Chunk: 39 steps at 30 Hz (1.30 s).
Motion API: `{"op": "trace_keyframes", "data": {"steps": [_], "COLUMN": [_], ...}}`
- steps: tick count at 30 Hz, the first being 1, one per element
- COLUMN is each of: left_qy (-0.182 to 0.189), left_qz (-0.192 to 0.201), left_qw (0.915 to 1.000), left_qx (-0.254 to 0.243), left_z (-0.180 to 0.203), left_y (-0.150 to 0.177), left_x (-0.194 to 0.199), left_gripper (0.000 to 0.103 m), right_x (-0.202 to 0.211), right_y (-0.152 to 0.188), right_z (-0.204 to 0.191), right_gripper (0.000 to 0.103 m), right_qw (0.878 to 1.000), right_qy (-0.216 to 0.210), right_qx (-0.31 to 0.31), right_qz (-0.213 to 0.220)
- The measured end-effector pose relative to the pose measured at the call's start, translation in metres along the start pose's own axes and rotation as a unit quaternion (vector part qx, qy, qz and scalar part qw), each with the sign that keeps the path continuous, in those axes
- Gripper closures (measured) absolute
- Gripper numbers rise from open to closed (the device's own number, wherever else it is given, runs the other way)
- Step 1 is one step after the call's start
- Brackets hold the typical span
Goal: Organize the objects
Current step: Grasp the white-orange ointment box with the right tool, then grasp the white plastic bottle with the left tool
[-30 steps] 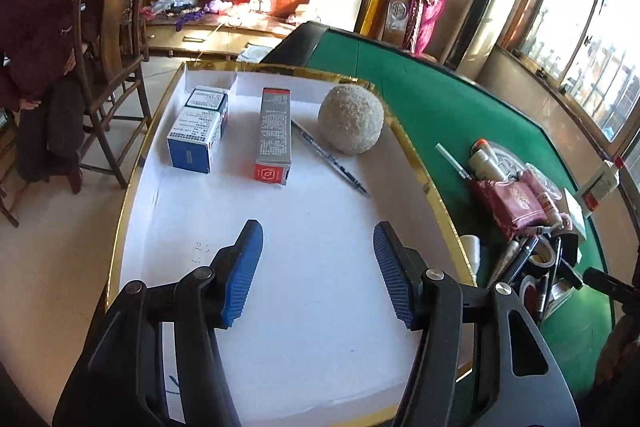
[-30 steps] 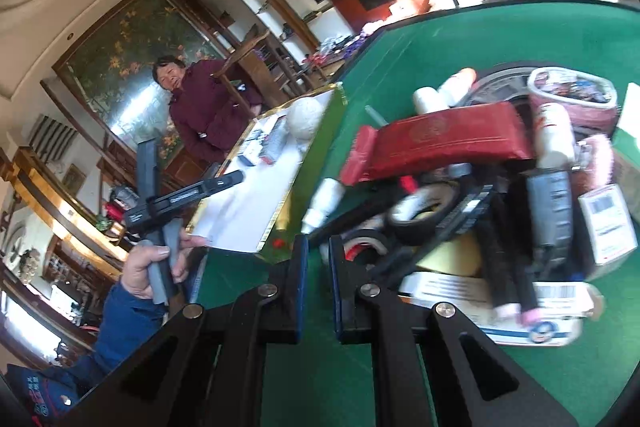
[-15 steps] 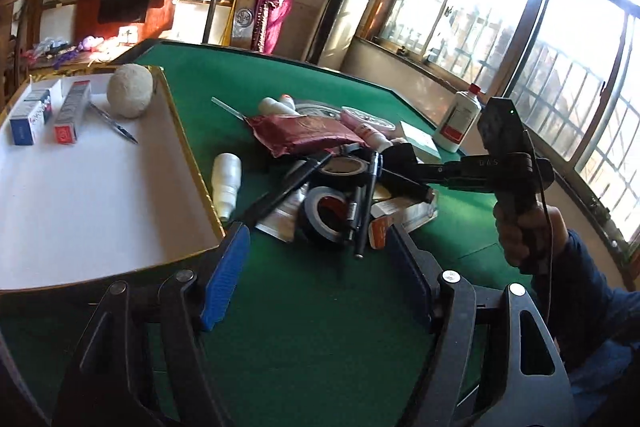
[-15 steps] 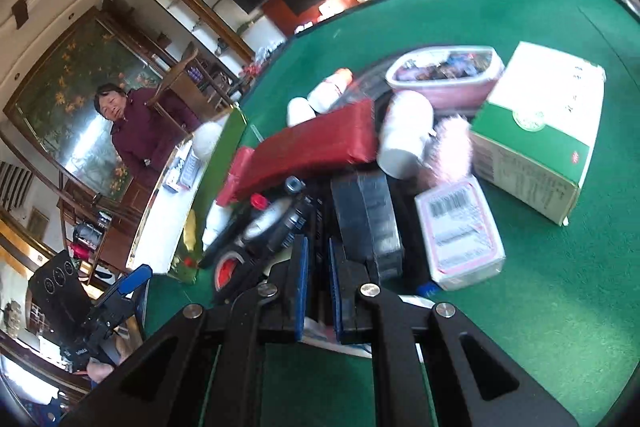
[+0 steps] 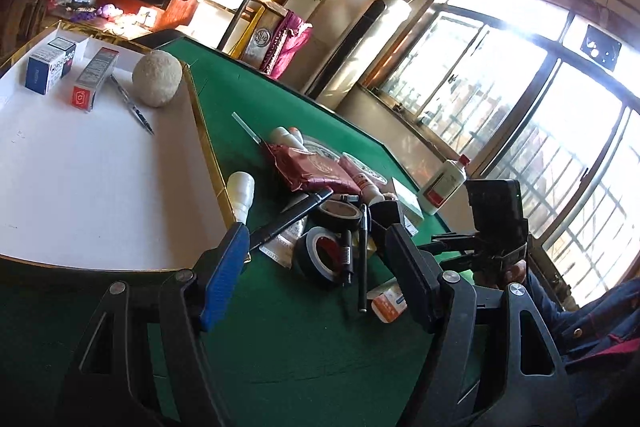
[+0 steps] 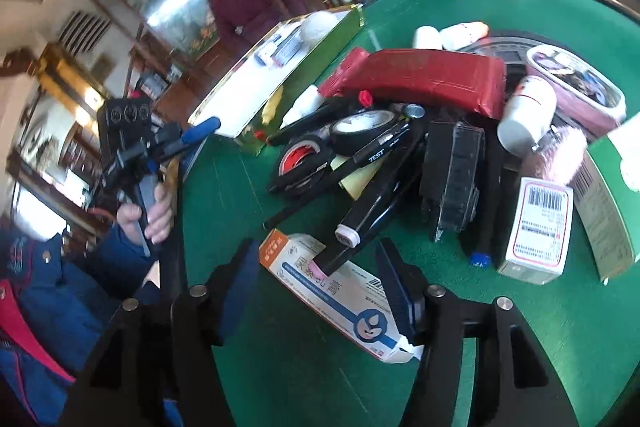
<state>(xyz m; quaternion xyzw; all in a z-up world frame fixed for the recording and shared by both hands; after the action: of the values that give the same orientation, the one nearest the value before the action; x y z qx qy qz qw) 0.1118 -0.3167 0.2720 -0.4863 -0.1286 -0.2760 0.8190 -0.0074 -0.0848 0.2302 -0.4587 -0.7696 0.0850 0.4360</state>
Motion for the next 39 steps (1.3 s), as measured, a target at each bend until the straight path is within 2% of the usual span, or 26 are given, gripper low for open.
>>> {"op": "trace_keyframes", "data": {"steps": [1,3,5,7,8,9,12,13,15,16,17,18,19,23,25,28,30,32,35,36,37,39], "left_qy": [-0.003,-0.004,-0.002,-0.002,-0.001,0.002,0.008,0.012,0.013,0.016,0.016,0.016,0.022,0.031,0.032,0.007,-0.022,-0.026,-0.091,-0.107,-0.117,-0.133], "left_qz": [0.001,0.008,0.012,0.005,0.004,0.004,0.005,0.006,0.006,0.004,0.003,0.003,0.001,-0.008,-0.009,-0.010,-0.025,-0.050,-0.104,-0.124,-0.146,-0.173], "left_qw": [1.0000,0.9999,0.9999,1.0000,1.0000,1.0000,1.0000,0.9999,0.9999,0.9999,0.9999,0.9999,0.9998,0.9994,0.9994,0.9998,0.9990,0.9967,0.9821,0.9771,0.9724,0.9652], "left_qx": [0.004,0.010,0.009,0.008,0.007,0.005,0.002,0.001,0.001,0.001,0.001,0.000,-0.002,-0.011,-0.011,-0.017,-0.031,-0.059,-0.128,-0.136,-0.139,-0.143], "left_z": [-0.002,-0.004,-0.006,-0.007,-0.007,-0.006,-0.006,-0.006,-0.006,-0.006,-0.005,-0.005,-0.004,-0.001,-0.001,0.002,0.008,0.021,0.037,0.038,0.037,0.034], "left_y": [0.000,0.000,0.002,0.005,0.005,0.006,0.008,0.008,0.008,0.008,0.008,0.008,0.009,0.011,0.012,0.013,0.013,0.005,-0.016,-0.022,-0.029,-0.039], "left_x": [0.000,0.002,0.002,0.000,0.000,0.000,0.002,0.002,0.002,0.001,0.001,0.001,0.001,0.001,0.002,0.001,-0.004,-0.012,-0.035,-0.044,-0.056,-0.078], "left_gripper": [0.032,0.032,0.032,0.032,0.032,0.032,0.032,0.032,0.032,0.032,0.032,0.032,0.032,0.032,0.032,0.032,0.032,0.032,0.033,0.034,0.041,0.047], "right_x": [0.002,0.003,-0.008,-0.019,-0.026,-0.025,-0.034,-0.039,-0.056,-0.063,-0.069,-0.072,-0.074,-0.076,-0.073,-0.047,-0.026,-0.010,0.002,0.003,0.005,0.010], "right_y": [0.002,0.010,0.014,0.016,0.020,0.021,0.031,0.035,0.044,0.046,0.045,0.041,0.038,0.032,0.030,0.022,0.017,0.015,0.016,0.015,0.016,0.017], "right_z": [0.001,0.006,0.010,0.007,0.010,0.006,-0.008,-0.017,-0.035,-0.041,-0.043,-0.043,-0.042,-0.041,-0.045,-0.057,-0.056,-0.048,-0.031,-0.027,-0.024,-0.020], "right_gripper": [0.042,0.036,0.034,0.034,0.033,0.032,0.028,0.028,0.028,0.032,0.044,0.052,0.069,0.075,0.075,0.075,0.075,0.075,0.074,0.075,0.074,0.074], "right_qw": [1.000,0.999,0.999,0.995,0.994,0.993,0.994,0.992,0.979,0.971,0.966,0.965,0.967,0.968,0.976,0.989,0.990,0.986,0.981,0.980,0.980,0.977], "right_qy": [-0.005,-0.025,0.009,0.057,0.065,0.066,0.011,0.016,0.085,0.123,0.159,0.183,0.191,0.228,0.206,0.119,0.071,0.022,-0.001,-0.007,-0.011,-0.021], "right_qx": [0.011,0.021,0.039,0.076,0.078,0.091,0.083,0.100,0.160,0.183,0.187,0.172,0.152,0.097,0.069,0.044,0.029,0.007,-0.027,-0.035,-0.041,-0.050], "right_qz": [-0.001,0.000,-0.018,-0.016,-0.029,-0.021,-0.067,-0.077,-0.090,-0.091,-0.085,-0.075,-0.068,-0.032,-0.003,0.072,0.120,0.164,0.193,0.194,0.196,0.206]}}
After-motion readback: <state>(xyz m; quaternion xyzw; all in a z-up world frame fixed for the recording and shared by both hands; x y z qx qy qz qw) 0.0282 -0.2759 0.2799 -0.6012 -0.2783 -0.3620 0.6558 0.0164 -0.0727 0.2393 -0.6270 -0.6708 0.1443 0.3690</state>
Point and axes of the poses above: each gripper's, at about its wrist camera, not at the fingertips, and x roughly against the way its jaws point, z to its right, y to its underside, the point moved 4 cm from there along -x, roughly the way its jaws point, and after that the axes turned 10 degrees about -y, right-handed, at the moved point
